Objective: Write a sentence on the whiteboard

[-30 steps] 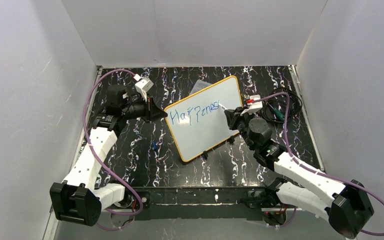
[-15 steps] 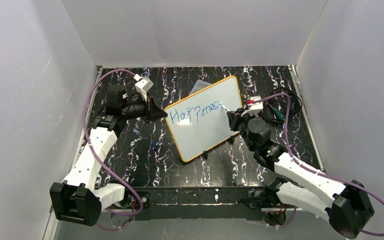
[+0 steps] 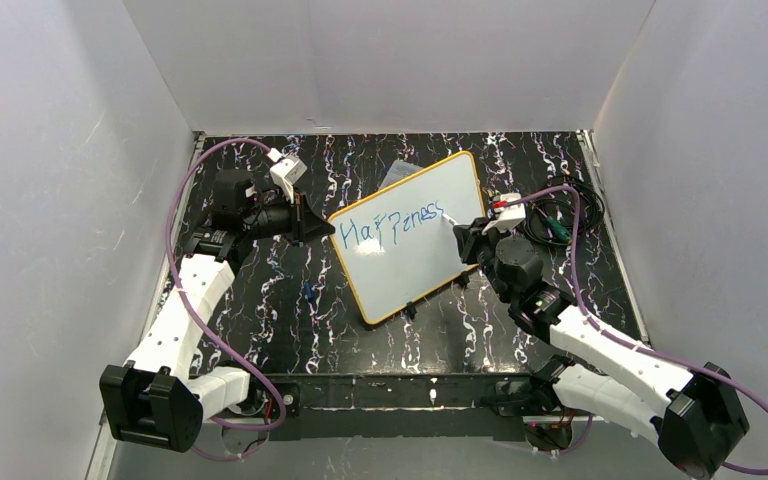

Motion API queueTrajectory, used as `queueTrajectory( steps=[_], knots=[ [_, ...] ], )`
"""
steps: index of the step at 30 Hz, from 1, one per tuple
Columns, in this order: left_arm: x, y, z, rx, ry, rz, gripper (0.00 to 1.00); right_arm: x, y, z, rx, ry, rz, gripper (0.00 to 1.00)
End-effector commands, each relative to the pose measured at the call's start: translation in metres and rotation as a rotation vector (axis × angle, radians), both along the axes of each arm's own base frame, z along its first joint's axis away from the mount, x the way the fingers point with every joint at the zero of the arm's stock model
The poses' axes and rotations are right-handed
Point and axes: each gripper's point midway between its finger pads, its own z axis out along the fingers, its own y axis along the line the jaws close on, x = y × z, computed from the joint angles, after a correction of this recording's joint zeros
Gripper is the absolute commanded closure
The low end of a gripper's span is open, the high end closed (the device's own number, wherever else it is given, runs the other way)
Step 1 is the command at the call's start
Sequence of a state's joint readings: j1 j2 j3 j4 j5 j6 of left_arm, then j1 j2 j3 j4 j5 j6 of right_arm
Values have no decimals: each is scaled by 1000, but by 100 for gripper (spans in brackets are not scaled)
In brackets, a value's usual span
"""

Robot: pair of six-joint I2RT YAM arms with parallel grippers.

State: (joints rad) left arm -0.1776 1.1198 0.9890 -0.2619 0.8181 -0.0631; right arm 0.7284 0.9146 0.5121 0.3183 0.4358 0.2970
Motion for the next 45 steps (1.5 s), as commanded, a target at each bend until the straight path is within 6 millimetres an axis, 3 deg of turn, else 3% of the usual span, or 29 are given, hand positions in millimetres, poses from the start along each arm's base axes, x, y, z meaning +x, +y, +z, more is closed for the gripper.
queueTrajectory(
  steps=[1, 6, 11, 21, 26, 36, 45],
  knots=[
    [-8, -3, 9, -7, -51, -43, 100, -5, 6, 2, 17, 13, 41, 99],
    [-8, -3, 8, -6, -49, -40, 100, -9, 9, 17, 44, -16, 71, 99],
    [-8, -3, 8, -6, -50, -38, 100, -11, -5, 45, 108, -76, 10, 99],
    [-8, -3, 6, -5, -44, -38, 100, 16, -28, 60, 18, -123, -97, 99],
    [-8, -3, 6, -5, -44, -39, 100, 27, -31, 62, 36, -126, -74, 99],
    [-7, -4, 5, -6, -38, -42, 100, 30, -22, 67, 59, -161, -29, 99],
    [-7, -4, 6, -8, -40, -46, 100, 38, -20, 50, 25, -133, -37, 99]
  ],
)
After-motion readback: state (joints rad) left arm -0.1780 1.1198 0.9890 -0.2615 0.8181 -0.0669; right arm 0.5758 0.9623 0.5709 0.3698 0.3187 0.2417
